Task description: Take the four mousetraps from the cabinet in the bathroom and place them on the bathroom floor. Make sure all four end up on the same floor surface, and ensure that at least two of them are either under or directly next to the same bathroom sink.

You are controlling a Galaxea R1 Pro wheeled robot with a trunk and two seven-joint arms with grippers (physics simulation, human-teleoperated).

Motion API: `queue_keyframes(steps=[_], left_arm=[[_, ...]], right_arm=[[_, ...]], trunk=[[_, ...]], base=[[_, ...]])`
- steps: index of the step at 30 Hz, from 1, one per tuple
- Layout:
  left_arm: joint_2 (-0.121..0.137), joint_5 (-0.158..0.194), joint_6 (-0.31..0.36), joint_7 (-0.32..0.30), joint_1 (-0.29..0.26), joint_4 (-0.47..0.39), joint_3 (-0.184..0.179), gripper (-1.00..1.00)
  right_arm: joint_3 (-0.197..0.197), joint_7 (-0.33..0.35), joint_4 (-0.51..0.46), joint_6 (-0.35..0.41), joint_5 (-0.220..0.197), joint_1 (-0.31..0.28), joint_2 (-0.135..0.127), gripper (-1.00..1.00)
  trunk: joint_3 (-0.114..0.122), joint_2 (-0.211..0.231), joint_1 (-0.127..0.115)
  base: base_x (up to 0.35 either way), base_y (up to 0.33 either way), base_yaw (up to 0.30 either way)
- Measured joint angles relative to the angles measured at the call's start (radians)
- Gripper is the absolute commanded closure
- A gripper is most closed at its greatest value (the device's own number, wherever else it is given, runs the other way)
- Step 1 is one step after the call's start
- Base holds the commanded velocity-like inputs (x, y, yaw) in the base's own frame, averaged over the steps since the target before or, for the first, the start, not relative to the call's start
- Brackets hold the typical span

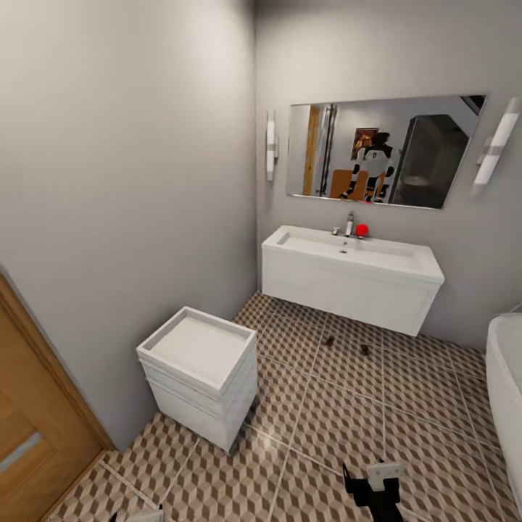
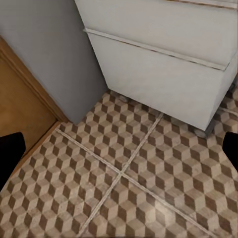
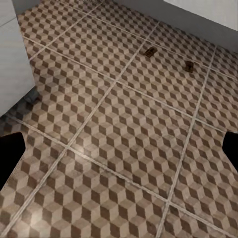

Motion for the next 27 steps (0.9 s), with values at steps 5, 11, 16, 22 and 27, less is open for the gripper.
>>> queue_keyframes(steps=[5, 11, 16, 22, 27], left_arm=[[0.0, 0.0, 0.001, 0.0, 0.0, 0.0, 0.0, -1.0], [0.0, 0.0, 0.014, -0.001, 0.001, 0.0, 0.0, -1.0], [0.0, 0.0, 0.018, -0.001, 0.001, 0.0, 0.0, -1.0], [0.0, 0.0, 0.02, -0.001, 0.002, 0.0, 0.0, -1.0], [0.0, 0.0, 0.02, -0.001, 0.002, 0.0, 0.0, -1.0]], right_arm=[[0.0, 0.0, 0.0, 0.0, 0.0, 0.0, 0.005, -1.0], [0.0, 0.0, 0.0, 0.0, 0.0, 0.0, 0.008, -1.0], [0.0, 0.0, 0.001, 0.0, 0.0, 0.0, 0.009, -1.0], [0.0, 0.0, 0.001, 0.0, 0.0, 0.0, 0.009, -1.0], [0.0, 0.0, 0.001, 0.0, 0.0, 0.0, 0.009, -1.0]], trunk=[[0.0, 0.0, 0.0], [0.0, 0.0, 0.0], [0.0, 0.0, 0.0], [0.0, 0.0, 0.0], [0.0, 0.0, 0.0]], base=[[0.0, 0.0, 0.255], [0.0, 0.0, 0.255], [0.0, 0.0, 0.255], [0.0, 0.0, 0.255], [0.0, 0.0, 0.255]])
